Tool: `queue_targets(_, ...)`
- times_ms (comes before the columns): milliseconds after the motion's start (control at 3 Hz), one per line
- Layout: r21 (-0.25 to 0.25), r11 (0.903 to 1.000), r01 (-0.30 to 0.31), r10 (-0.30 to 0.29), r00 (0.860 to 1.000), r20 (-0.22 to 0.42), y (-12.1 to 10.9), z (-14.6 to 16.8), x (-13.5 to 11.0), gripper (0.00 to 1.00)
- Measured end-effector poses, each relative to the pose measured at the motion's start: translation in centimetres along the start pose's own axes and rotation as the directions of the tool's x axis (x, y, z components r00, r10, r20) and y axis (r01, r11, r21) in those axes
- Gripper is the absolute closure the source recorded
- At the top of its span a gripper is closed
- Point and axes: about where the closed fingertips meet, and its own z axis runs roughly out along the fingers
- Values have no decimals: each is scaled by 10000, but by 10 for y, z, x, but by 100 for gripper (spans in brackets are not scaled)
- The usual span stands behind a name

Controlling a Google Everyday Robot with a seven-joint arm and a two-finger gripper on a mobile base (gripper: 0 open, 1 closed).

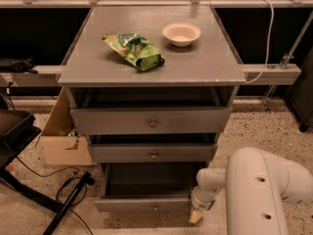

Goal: Open bottom drawer

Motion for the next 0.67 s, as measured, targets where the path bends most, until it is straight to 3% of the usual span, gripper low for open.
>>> queue_targets(667, -1, 10000, -1, 1, 10000, 0, -3, -6, -3, 99)
